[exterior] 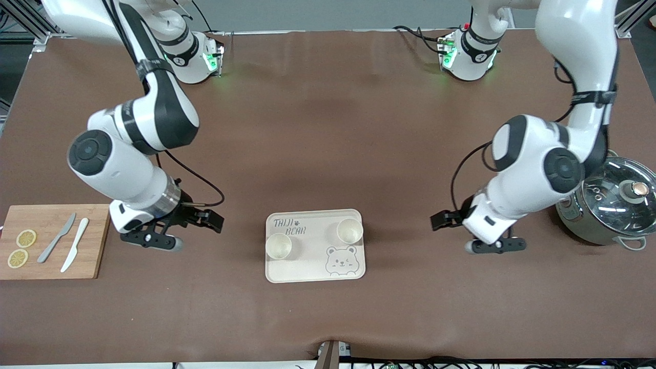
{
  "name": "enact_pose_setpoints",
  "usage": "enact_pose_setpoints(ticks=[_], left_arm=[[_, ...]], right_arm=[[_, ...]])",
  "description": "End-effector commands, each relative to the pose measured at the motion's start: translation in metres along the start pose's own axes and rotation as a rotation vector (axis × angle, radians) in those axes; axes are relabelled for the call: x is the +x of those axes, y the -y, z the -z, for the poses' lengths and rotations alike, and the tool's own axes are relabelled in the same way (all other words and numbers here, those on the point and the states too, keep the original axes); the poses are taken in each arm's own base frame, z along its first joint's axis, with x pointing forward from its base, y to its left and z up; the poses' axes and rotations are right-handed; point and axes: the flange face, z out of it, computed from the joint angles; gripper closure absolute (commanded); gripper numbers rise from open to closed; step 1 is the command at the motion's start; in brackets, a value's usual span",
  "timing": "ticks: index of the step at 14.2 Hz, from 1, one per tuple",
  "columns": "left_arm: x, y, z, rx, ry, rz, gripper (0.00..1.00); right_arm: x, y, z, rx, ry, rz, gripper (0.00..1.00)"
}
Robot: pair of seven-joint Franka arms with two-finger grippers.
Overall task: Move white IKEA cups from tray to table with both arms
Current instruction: 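Lower both grippers around the two white cups on the tray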
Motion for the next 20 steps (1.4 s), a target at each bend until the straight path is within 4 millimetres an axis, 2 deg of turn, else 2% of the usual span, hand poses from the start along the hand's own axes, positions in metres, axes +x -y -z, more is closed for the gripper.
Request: enact_pose_setpoints(ticks=[1, 2, 5, 8, 16, 18, 20], left_arm=[[-0.005, -0.035, -0.023, -0.034, -0.026, 0.049, 0.0], [-0.009, -0.048, -0.034, -0.04, -0.034, 0.056, 0.0], [-0.025, -0.081, -0.069, -0.054, -0.037, 0.101, 0.0], [-0.041, -0.108, -0.102, -0.065, -0.044, 0.132, 0.0], [-0.063, -0.123, -0.177, -0.053, -0.043, 0.099, 0.0], [-0.07, -0.128, -0.192, -0.049, -0.047, 0.126, 0.0], [-0.076, -0.133, -0.197, -0.032, -0.056, 0.125, 0.0]], right_arm=[[-0.011, 0.037, -0.044, -0.007, 0.016, 0.004, 0.0], [-0.016, 0.047, -0.06, -0.005, 0.012, 0.0, 0.0], [-0.015, 0.054, -0.105, 0.017, -0.02, -0.012, 0.0], [-0.019, 0.063, -0.132, 0.035, -0.044, -0.003, 0.0], [-0.029, 0.071, -0.192, 0.063, -0.077, 0.01, 0.0], [-0.033, 0.074, -0.204, 0.066, -0.085, 0.017, 0.0], [-0.037, 0.074, -0.215, 0.067, -0.086, 0.021, 0.0]])
